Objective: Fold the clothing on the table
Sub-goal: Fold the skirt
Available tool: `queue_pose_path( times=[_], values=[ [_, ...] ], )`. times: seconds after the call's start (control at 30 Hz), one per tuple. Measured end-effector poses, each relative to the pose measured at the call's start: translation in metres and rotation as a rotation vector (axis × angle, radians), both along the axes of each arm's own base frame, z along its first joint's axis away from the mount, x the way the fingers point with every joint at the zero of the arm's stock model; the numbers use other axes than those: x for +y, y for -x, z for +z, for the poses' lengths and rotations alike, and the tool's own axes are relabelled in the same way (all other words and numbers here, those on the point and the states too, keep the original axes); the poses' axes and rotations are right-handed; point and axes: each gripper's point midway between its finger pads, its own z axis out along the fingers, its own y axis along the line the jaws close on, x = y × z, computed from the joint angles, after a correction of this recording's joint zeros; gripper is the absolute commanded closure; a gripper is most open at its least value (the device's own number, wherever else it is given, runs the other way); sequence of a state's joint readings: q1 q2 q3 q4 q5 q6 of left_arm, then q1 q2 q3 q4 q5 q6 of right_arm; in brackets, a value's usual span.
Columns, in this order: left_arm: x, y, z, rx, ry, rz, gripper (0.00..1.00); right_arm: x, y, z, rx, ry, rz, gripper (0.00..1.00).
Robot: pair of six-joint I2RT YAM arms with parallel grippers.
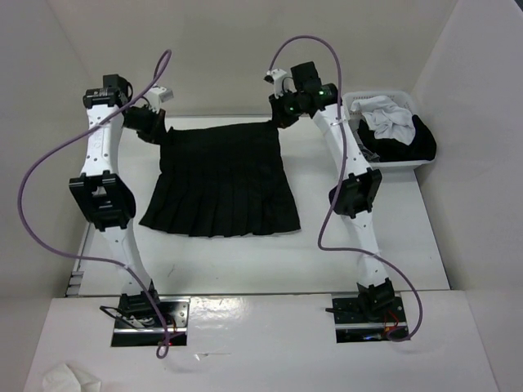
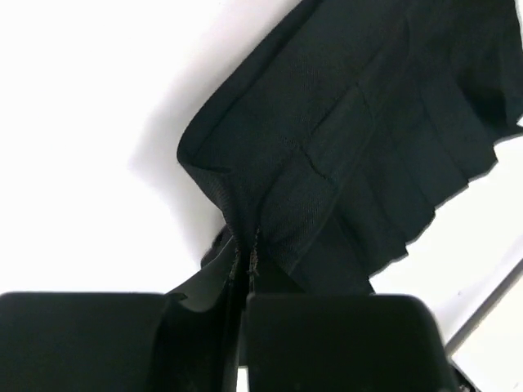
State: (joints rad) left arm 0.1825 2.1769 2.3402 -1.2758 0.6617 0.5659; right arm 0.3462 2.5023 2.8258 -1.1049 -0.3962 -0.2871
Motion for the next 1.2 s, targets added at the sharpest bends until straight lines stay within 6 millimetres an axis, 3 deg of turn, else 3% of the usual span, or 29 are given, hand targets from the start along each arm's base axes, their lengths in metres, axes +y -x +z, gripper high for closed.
queue_pose_path(
  times=[0.1, 0.2, 0.3, 0.43, 0.6, 0.73, 0.83, 0.87, 0.97, 1.0, 1.1, 1.13, 1.2],
  values=[
    [-0.010, 0.035, 0.004, 0.012, -0.023, -0.054, 1.00, -0.002, 0.018, 0.026, -0.016, -0.009, 0.039, 1.00],
    [-0.022, 0.066, -0.011, 0.059, -0.046, -0.114, 1.00, -0.004, 0.034, 0.033, -0.001, 0.005, 0.079, 1.00],
    [-0.027, 0.092, -0.036, 0.145, -0.047, -0.150, 1.00, -0.003, 0.055, 0.016, 0.072, 0.038, 0.127, 1.00],
    [-0.024, 0.116, -0.067, 0.250, -0.064, -0.167, 1.00, 0.004, 0.093, -0.023, 0.192, 0.125, 0.211, 1.00],
    [-0.013, 0.124, -0.075, 0.271, -0.109, -0.171, 1.00, 0.012, 0.148, -0.062, 0.303, 0.238, 0.340, 1.00],
    [-0.009, 0.135, -0.076, 0.280, -0.139, -0.176, 1.00, 0.016, 0.195, -0.069, 0.337, 0.306, 0.442, 1.00],
    [-0.007, 0.146, -0.081, 0.297, -0.155, -0.188, 0.88, 0.019, 0.228, -0.068, 0.342, 0.342, 0.509, 1.00],
    [-0.007, 0.151, -0.083, 0.308, -0.158, -0.191, 0.76, 0.018, 0.240, -0.068, 0.346, 0.355, 0.531, 1.00],
    [-0.003, 0.159, -0.086, 0.311, -0.187, -0.212, 0.54, 0.020, 0.270, -0.074, 0.363, 0.395, 0.593, 0.94],
    [-0.001, 0.162, -0.086, 0.311, -0.198, -0.216, 0.40, 0.021, 0.279, -0.078, 0.374, 0.412, 0.612, 0.92],
    [0.003, 0.169, -0.084, 0.299, -0.230, -0.228, 0.26, 0.024, 0.310, -0.095, 0.413, 0.470, 0.686, 0.83],
    [0.004, 0.171, -0.082, 0.292, -0.240, -0.231, 0.21, 0.027, 0.321, -0.100, 0.425, 0.489, 0.714, 0.76],
    [0.006, 0.175, -0.078, 0.274, -0.258, -0.239, 0.19, 0.033, 0.345, -0.106, 0.441, 0.517, 0.776, 0.67]
  ],
)
